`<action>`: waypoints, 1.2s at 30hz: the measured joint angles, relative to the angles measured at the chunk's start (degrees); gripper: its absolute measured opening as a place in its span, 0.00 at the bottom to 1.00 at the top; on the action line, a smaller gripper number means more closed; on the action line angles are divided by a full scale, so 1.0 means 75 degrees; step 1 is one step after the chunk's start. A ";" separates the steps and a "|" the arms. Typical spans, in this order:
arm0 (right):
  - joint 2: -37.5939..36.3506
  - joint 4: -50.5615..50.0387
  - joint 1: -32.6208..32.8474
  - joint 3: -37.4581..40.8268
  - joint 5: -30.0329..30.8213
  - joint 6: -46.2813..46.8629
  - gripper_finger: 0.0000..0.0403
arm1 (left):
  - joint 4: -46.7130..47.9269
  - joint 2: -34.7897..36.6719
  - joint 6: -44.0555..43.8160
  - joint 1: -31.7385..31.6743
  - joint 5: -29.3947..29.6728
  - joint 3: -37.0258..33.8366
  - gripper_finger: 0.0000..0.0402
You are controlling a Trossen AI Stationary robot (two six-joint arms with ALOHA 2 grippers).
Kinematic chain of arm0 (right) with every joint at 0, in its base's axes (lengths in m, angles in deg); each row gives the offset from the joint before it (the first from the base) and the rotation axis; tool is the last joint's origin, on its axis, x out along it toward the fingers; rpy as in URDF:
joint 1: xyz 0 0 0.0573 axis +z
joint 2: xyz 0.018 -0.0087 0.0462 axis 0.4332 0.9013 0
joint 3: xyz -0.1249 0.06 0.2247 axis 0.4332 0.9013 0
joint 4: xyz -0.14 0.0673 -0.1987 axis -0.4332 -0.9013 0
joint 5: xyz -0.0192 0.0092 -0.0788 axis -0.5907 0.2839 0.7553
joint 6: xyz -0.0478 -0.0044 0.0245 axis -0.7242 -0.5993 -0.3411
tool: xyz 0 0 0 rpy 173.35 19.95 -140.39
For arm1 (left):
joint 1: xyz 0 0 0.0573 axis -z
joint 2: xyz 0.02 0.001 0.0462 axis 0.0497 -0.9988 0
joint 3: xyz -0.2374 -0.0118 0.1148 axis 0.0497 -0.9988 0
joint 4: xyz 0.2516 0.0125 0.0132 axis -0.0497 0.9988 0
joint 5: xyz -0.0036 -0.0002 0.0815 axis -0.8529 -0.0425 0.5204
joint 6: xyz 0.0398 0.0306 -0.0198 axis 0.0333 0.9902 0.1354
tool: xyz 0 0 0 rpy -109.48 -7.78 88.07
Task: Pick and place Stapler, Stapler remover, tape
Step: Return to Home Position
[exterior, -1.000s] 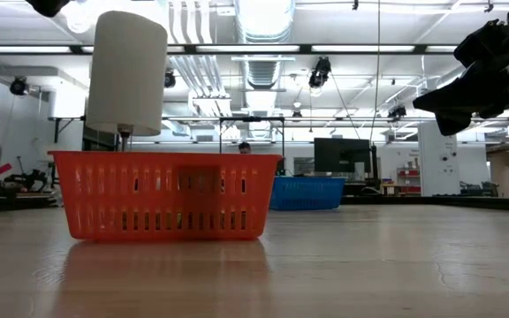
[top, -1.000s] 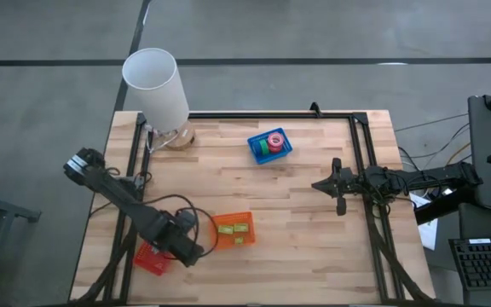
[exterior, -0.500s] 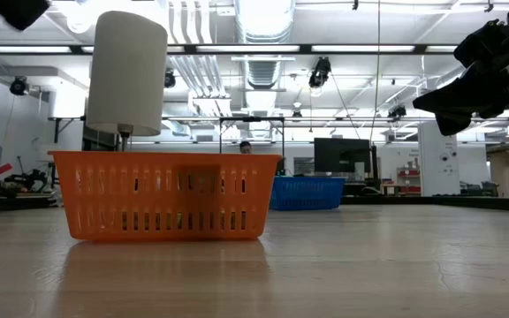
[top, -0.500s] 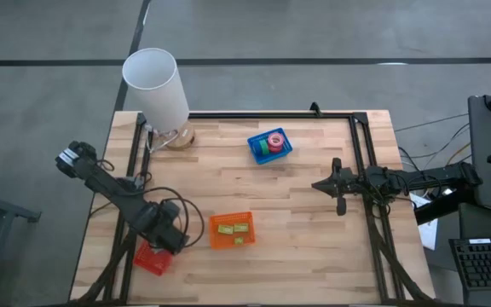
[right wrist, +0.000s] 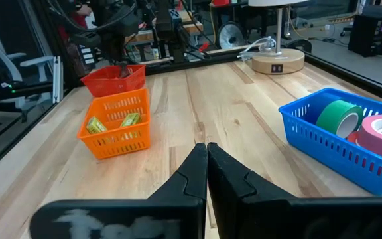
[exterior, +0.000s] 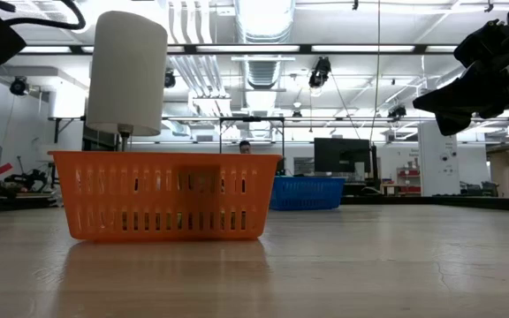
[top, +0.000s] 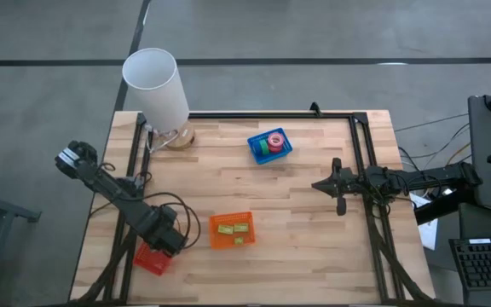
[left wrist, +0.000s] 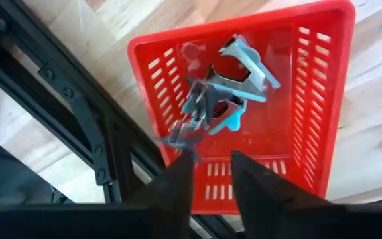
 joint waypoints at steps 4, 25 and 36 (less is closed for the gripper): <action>0.0000 0.0001 0.0002 0.0000 0.0000 0.0000 0.02 | -0.0004 0.0010 -0.0042 0.0000 -0.0016 -0.0004 0.39; -0.0006 -0.0002 0.0000 0.0000 0.0000 0.0000 0.02 | -0.3518 0.0427 0.0601 -0.0161 0.5059 0.0152 0.02; -0.0006 0.0001 0.0000 0.0000 0.0000 0.0000 0.02 | -0.9818 0.1193 0.5825 -0.2513 0.3761 -0.2472 0.01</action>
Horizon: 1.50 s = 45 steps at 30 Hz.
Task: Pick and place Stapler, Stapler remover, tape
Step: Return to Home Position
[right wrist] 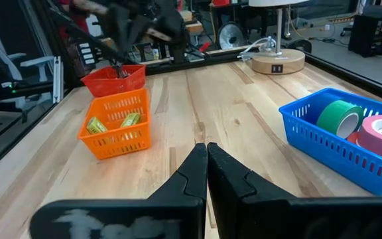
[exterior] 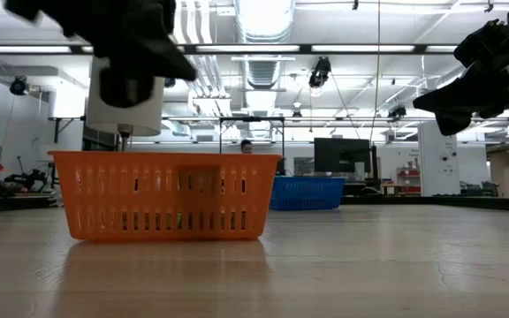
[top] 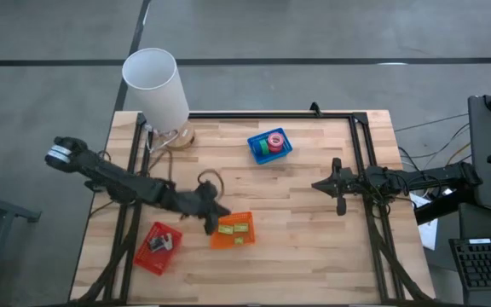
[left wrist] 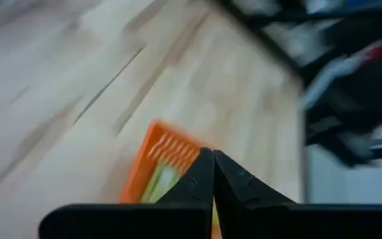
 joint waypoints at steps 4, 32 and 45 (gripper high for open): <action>0.0000 0.0000 0.0001 0.0000 0.0000 0.0000 0.02 | -0.1986 0.0612 0.1004 -0.1142 -0.1191 -0.1235 0.01; 0.0003 -0.0002 0.0003 0.0000 0.0000 0.0000 0.02 | 0.1416 0.7675 0.3347 -0.2139 -0.0056 -0.3511 0.01; 0.0003 -0.0003 0.0000 0.0000 0.0006 0.0000 0.02 | 0.4002 0.9644 0.3122 -0.2139 0.0987 -0.3565 0.01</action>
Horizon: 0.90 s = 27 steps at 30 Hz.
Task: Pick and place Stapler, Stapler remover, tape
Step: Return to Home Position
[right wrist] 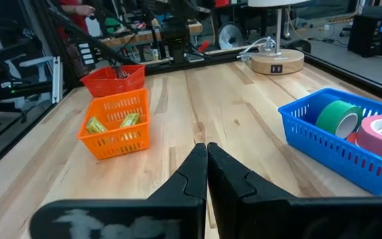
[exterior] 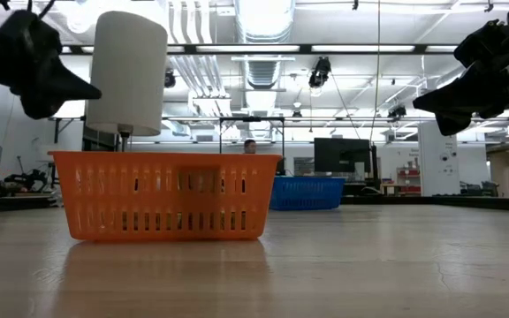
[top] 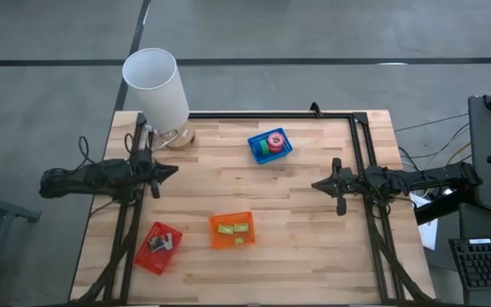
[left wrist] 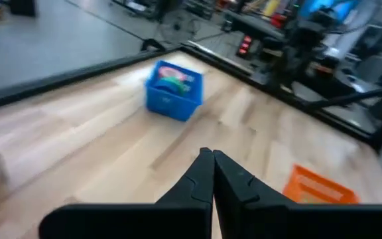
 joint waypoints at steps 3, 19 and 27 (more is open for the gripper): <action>0.0006 0.0005 0.0001 0.0000 -0.0005 0.0000 0.02 | 0.0182 -0.0025 -0.0133 0.0000 0.0311 -0.0021 0.01; 0.0038 0.0003 0.0000 -0.0003 -0.0002 0.0000 0.02 | 0.0334 -0.0264 -0.0605 0.0006 0.0534 -0.0604 0.04; 0.0041 0.0003 0.0000 -0.0003 -0.0004 0.0000 0.02 | 0.0336 -0.0280 -0.0643 0.0006 0.0531 -0.0606 0.05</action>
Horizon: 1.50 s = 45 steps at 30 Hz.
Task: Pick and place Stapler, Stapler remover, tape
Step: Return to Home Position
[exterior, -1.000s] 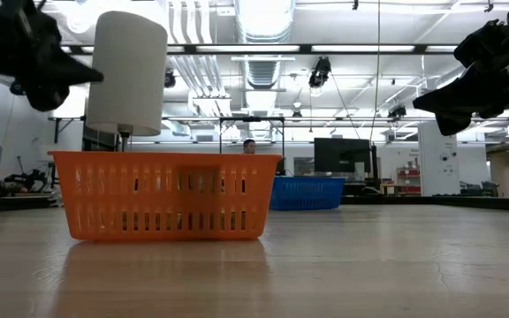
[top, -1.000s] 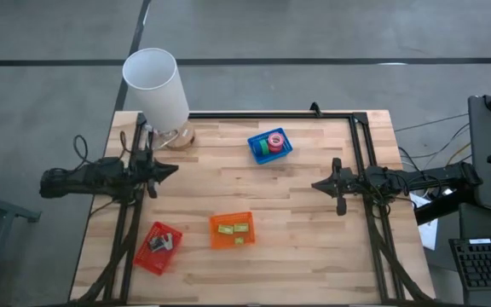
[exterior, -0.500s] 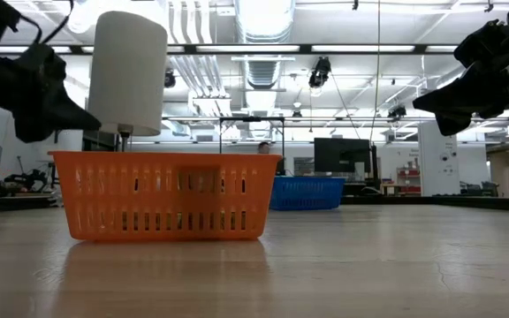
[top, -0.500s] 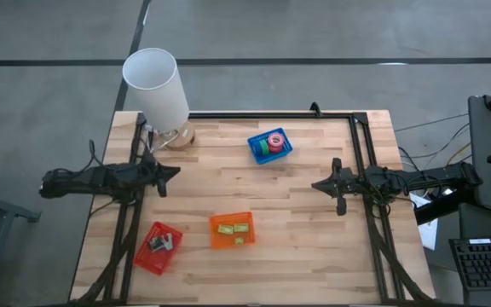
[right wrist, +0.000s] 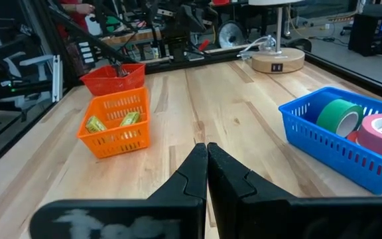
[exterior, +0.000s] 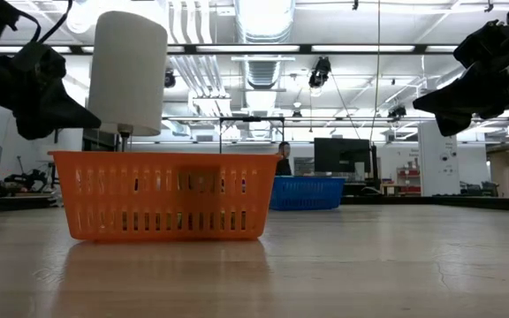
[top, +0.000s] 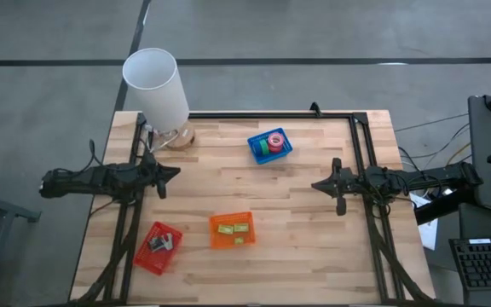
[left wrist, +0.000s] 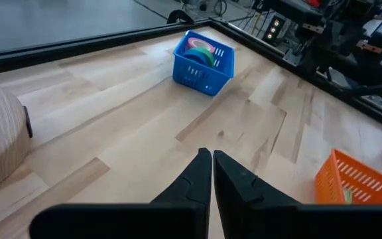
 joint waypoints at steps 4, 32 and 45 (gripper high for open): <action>-0.0002 -0.0002 0.0000 0.0000 -0.0001 0.0000 0.02 | 0.0000 0.0000 -0.0003 -0.0003 0.0000 0.0000 0.04; 0.0003 -0.0003 0.0000 0.0000 -0.0001 0.0000 0.02 | -0.0009 -0.0003 -0.0003 -0.0006 0.0000 0.0000 0.05; 0.0003 -0.0003 0.0000 0.0000 -0.0001 0.0000 0.02 | -0.0009 -0.0003 -0.0003 -0.0006 0.0000 0.0000 0.04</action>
